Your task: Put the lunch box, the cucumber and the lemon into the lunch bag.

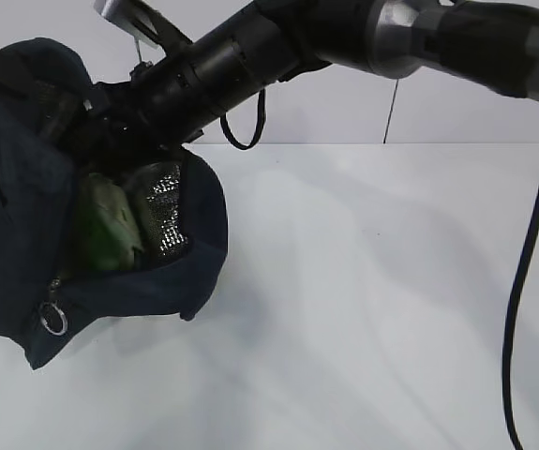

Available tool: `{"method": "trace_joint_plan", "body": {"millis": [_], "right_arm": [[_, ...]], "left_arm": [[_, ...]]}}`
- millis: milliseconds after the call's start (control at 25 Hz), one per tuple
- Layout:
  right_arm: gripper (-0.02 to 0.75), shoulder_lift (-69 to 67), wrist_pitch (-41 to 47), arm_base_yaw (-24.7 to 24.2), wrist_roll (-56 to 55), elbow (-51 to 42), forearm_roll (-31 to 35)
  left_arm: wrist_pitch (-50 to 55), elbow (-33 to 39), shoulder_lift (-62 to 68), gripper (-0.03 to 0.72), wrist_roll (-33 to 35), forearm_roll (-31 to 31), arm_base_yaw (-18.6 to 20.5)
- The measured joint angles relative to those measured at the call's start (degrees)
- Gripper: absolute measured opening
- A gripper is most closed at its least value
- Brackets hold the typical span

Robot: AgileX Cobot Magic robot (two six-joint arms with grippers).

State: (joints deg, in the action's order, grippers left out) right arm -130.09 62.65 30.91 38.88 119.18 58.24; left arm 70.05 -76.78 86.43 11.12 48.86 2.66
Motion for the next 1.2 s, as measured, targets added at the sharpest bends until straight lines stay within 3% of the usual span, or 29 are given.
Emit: {"method": "trace_joint_plan", "body": {"millis": [600,1000,1200], "right_arm": [[0.546,0.2,6.8,-0.6,-2.5,2.5,-2.7],[0.547,5.2,7.8,-2.9,-7.5,4.2,-16.4],[0.547,5.4,8.0,-5.9,-10.3,4.2,-19.1]], "left_arm": [[-1.4,0.0,0.0,-0.007,0.0,-5.4,-1.3],[-1.6,0.0,0.0,-0.007,0.0,-6.2,2.2],[-1.1,0.0,-0.1,-0.007,0.0,-6.2,3.5]]}}
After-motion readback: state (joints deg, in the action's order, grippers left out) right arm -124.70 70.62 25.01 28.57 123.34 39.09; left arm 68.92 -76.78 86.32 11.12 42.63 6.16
